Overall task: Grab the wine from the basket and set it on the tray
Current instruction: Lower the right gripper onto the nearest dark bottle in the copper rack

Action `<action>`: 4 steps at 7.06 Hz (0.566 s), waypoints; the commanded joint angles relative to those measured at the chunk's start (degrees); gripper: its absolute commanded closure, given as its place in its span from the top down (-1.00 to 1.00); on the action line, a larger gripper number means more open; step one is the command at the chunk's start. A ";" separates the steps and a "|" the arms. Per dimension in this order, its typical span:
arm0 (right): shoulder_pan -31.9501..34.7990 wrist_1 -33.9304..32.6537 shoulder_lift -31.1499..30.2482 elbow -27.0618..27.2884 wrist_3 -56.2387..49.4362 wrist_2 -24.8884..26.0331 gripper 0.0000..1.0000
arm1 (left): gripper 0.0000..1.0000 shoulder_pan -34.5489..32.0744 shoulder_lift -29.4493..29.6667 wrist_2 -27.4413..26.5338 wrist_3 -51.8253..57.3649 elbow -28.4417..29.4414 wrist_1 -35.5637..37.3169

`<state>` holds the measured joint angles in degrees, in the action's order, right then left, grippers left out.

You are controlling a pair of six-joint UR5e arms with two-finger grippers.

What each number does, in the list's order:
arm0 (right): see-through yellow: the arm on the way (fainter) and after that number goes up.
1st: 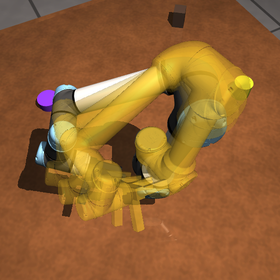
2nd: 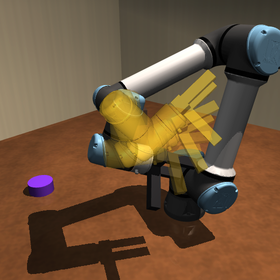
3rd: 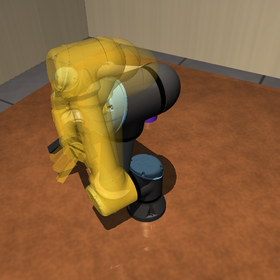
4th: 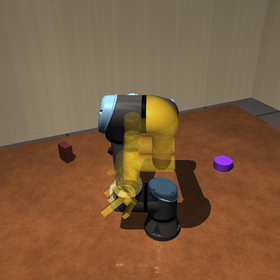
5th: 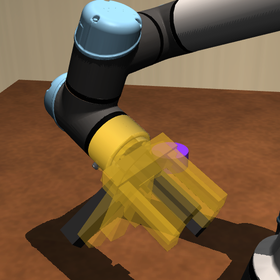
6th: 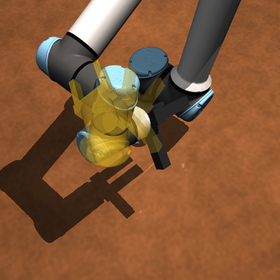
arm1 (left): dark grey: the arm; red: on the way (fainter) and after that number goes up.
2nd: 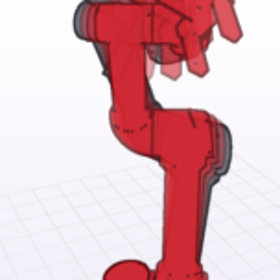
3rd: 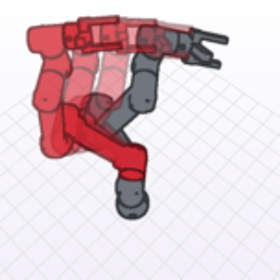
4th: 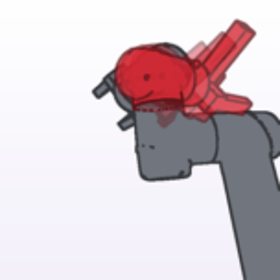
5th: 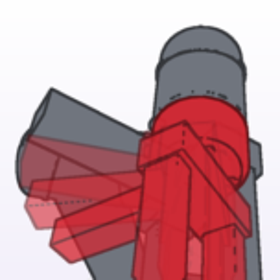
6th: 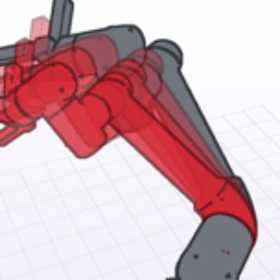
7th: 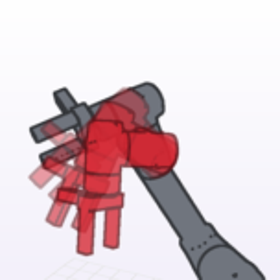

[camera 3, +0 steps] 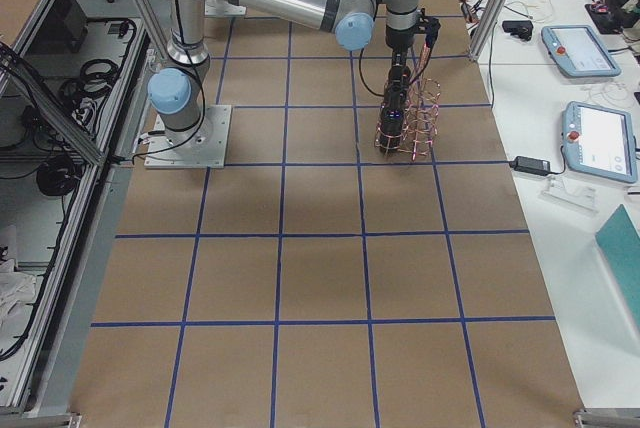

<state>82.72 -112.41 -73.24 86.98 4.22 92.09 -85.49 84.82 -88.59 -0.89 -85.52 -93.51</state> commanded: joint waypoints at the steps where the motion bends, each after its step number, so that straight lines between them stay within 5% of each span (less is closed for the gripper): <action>1: -0.01 0.00 0.12 -0.06 0.00 -0.07 0.19 | 1.00 -0.03 -0.01 0.00 0.01 0.00 0.00; 4: -0.10 0.08 0.38 -0.06 0.09 -0.07 -0.22 | 1.00 -0.03 -0.01 0.00 0.01 0.00 0.00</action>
<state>82.68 -112.39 -72.91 86.93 4.30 92.02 -85.49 84.81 -88.59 -0.88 -85.52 -93.52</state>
